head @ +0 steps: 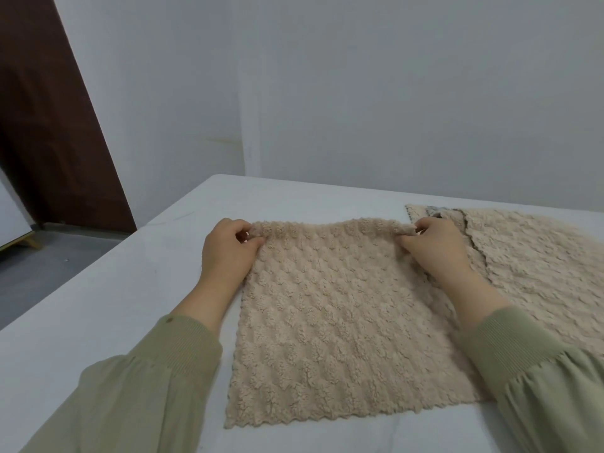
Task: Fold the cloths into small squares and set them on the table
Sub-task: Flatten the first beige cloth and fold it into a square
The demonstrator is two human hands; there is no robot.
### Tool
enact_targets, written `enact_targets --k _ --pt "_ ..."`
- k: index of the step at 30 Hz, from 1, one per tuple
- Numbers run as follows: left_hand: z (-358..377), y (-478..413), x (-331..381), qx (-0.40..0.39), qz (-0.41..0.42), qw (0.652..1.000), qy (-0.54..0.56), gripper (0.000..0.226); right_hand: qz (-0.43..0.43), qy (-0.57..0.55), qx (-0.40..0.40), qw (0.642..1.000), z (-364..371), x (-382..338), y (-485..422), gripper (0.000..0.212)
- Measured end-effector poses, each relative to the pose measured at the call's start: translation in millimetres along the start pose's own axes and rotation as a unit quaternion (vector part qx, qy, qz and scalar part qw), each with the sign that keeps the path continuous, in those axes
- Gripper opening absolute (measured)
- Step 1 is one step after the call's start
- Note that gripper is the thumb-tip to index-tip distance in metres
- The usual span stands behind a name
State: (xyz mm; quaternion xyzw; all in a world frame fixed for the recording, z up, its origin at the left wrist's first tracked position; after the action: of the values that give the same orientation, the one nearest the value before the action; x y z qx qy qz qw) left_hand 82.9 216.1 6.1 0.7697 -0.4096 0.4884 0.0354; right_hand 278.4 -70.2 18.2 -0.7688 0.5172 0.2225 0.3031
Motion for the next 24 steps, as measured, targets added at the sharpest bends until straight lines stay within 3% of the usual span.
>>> enact_targets --k 4,10,12,18,21,24 --pt "-3.9 0.7 -0.6 0.028 -0.015 0.999 0.017 0.008 0.049 -0.031 -0.099 0.993 3.3 2.4 0.9 0.032" --pt "5.2 1.4 -7.1 0.001 -0.051 0.989 0.139 0.009 0.15 -0.233 -0.164 0.947 13.4 14.4 7.4 0.016" --pt "6.6 0.9 -9.1 0.0 -0.056 0.983 0.173 0.014 0.157 -0.345 -0.16 0.911 21.3 10.8 8.3 0.008" --pt "1.4 1.3 -4.2 0.034 -0.046 0.943 0.327 0.017 0.1 -0.56 -0.051 0.821 14.0 -5.9 2.8 0.02" --pt "5.7 6.6 -6.4 0.011 -0.108 0.901 0.419 0.023 0.113 -0.495 -0.012 0.862 20.1 11.3 17.4 0.036" --pt "7.7 17.9 -12.7 0.003 -0.151 0.89 0.429 0.029 0.089 -0.427 -0.009 0.9 16.0 14.0 32.0 0.027"
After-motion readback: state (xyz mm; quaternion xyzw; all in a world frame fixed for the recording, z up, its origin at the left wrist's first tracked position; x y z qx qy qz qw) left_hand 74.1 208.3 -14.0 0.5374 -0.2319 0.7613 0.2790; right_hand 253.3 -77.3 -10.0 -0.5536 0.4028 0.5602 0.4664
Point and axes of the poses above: each hand's wrist, its own y-axis away from the middle knuckle, its own z-axis out of the palm, x = y × z, the point moved 8 cm from there along -y, towards the middle knuckle, and after that the axes turned 6 degrees about -x, right-handed, at the moved point
